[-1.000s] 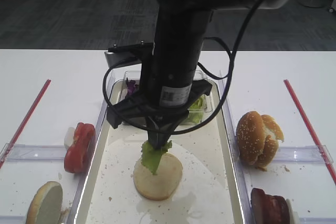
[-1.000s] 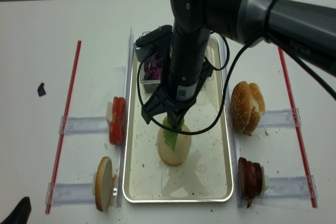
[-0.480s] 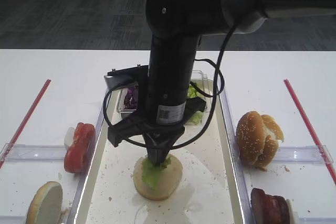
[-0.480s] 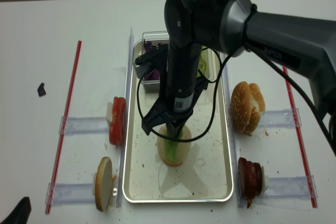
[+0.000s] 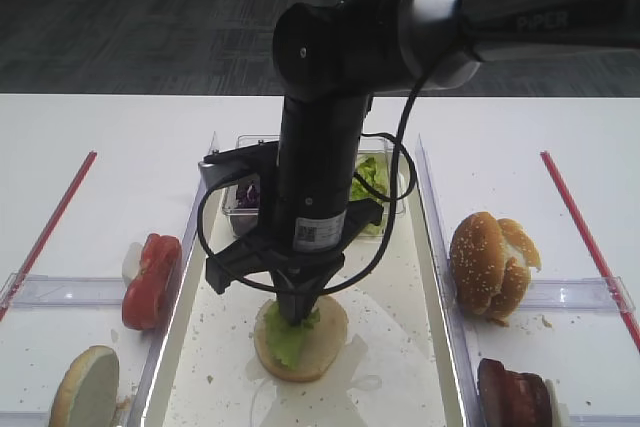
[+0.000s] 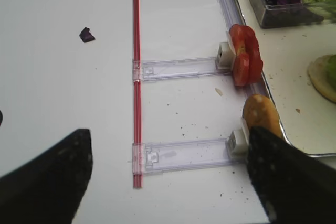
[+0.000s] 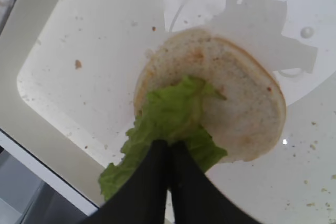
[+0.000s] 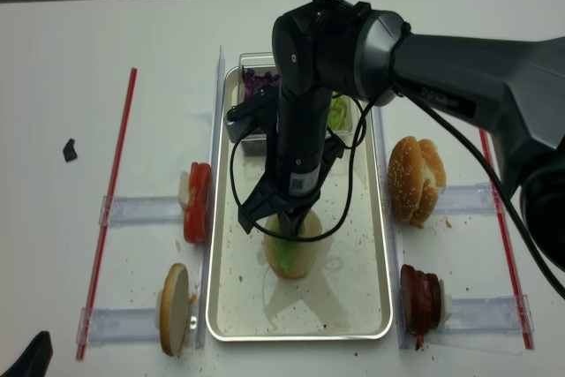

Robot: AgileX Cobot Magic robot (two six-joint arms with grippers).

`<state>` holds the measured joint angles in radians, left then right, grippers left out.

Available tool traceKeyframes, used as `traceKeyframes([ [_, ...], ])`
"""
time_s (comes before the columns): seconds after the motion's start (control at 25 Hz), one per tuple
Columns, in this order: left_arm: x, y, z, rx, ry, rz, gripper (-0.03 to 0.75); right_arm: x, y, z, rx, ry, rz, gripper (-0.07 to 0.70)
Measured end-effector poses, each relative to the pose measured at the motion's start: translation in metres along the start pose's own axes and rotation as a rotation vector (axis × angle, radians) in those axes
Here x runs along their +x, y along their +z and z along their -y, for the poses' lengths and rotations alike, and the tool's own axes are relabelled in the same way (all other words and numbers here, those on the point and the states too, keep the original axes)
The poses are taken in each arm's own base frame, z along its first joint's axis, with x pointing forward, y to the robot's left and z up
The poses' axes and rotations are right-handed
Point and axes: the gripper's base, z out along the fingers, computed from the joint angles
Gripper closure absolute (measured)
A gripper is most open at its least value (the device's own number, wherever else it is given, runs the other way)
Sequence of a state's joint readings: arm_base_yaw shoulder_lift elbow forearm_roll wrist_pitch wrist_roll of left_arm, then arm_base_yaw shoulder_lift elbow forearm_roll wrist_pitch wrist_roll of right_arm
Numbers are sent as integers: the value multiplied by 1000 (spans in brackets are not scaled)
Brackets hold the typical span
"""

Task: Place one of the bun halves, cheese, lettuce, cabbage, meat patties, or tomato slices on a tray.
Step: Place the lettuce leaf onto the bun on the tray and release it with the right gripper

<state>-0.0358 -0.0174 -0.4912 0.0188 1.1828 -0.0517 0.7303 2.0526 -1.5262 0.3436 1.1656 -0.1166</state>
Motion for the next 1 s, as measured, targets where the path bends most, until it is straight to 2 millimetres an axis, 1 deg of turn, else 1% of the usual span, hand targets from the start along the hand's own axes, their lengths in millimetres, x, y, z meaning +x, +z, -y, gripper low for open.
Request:
traceKeyframes([
  [0.76,0,0,0,0,0,0,161,1,1,4,42,1,-17,573],
  [0.84,0,0,0,0,0,0,161,1,1,4,43,0,-17,540],
  [1.0,0,0,0,0,0,0,161,1,1,4,43,0,-17,423],
])
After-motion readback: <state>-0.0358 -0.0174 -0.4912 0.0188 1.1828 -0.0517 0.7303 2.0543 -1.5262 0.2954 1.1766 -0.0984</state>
